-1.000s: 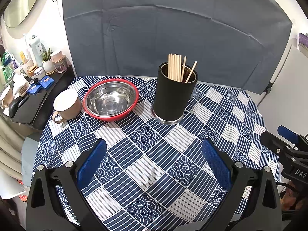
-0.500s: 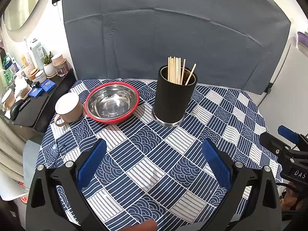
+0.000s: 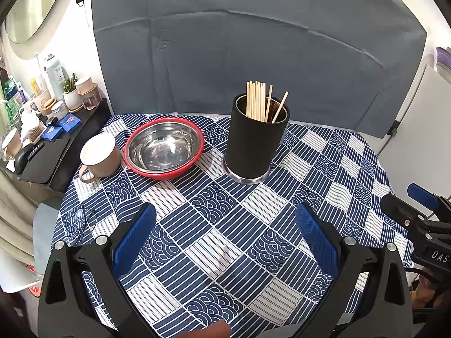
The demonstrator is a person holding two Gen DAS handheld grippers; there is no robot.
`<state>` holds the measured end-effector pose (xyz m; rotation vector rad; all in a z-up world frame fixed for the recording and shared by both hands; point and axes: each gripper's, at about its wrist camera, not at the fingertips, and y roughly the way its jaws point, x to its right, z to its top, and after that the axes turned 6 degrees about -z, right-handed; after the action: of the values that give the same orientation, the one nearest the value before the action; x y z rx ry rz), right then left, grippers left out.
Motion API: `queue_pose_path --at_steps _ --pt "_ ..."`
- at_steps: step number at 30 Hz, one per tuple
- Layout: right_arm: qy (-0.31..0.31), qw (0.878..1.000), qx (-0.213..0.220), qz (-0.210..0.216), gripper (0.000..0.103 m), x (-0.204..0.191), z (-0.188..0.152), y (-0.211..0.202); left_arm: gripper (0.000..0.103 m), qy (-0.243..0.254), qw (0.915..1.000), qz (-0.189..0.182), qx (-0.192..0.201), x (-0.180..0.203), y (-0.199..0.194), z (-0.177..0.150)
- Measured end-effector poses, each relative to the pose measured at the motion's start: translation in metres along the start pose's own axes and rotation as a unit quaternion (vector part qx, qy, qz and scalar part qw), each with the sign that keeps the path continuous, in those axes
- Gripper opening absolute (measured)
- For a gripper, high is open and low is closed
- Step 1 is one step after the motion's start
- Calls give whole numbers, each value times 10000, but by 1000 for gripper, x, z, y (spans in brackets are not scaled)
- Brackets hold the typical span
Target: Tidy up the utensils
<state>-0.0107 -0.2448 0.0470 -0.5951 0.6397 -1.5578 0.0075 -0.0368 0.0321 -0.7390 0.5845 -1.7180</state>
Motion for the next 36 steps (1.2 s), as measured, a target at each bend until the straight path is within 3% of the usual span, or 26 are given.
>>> queue_pose_path --at_steps 36 --pt "-13 10000 -82 2 95 -1 1 4 97 115 9999 0 -75 4 2 -1"
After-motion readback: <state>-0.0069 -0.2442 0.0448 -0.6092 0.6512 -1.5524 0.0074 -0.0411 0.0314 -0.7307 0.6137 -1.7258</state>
